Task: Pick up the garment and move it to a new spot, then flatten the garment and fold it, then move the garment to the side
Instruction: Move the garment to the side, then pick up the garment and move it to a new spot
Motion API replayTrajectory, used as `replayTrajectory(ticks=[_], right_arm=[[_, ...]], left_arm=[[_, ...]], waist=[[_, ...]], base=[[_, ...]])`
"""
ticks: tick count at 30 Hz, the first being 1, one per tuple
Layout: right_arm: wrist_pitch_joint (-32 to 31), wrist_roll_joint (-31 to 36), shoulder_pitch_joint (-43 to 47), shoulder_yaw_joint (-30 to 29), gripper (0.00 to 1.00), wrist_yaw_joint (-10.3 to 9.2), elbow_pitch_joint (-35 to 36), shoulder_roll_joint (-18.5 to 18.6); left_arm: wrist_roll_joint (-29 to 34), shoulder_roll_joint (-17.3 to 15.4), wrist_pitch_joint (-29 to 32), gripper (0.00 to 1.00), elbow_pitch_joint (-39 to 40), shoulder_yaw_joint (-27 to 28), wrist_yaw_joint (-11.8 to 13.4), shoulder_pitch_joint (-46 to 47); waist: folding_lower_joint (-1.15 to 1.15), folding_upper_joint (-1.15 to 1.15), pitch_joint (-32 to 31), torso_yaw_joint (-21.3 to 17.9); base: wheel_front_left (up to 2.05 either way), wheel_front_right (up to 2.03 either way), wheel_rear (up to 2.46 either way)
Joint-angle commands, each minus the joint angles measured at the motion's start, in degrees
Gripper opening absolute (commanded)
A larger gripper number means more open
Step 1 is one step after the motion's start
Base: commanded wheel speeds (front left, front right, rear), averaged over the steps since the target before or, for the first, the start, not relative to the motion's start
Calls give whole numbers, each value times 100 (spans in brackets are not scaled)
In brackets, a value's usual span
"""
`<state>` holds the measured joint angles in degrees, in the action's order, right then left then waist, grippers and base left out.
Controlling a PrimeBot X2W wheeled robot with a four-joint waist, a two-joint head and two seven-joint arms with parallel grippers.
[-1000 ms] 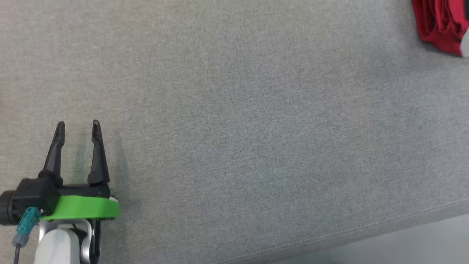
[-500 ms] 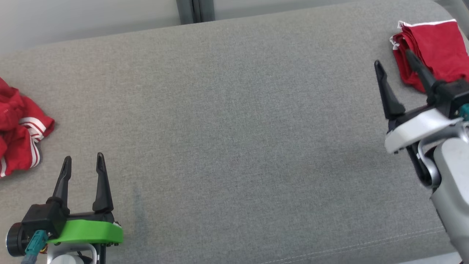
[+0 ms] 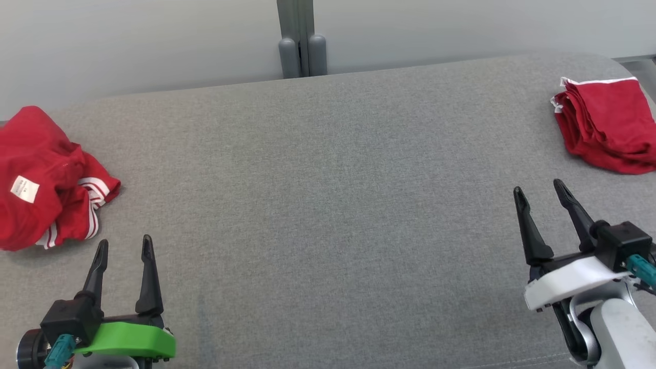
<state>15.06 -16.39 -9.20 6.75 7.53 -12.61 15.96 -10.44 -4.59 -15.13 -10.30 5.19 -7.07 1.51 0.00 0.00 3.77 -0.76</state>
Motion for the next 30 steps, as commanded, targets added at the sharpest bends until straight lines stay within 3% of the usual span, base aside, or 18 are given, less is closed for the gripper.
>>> replayTrajectory(ticks=[1,11,23,30], right_arm=[[14,72,161,-85,100,-7,89,-55],[15,213,778,-434,100,-7,342,-407],[15,251,849,-491,100,-7,391,-489],[15,203,880,-498,100,-7,390,-587]], left_arm=[[32,-38,1,100,-30,5,-18,-56],[5,-130,1,100,-120,18,-44,-59],[16,-90,1,100,-177,-1,-45,-16],[-17,-99,1,100,-195,74,-48,55]], waist=[[0,0,-80,83],[0,0,-131,184],[0,0,-103,211],[0,0,-124,433]], base=[[0,0,0],[0,0,0],[0,0,0],[0,0,0]])
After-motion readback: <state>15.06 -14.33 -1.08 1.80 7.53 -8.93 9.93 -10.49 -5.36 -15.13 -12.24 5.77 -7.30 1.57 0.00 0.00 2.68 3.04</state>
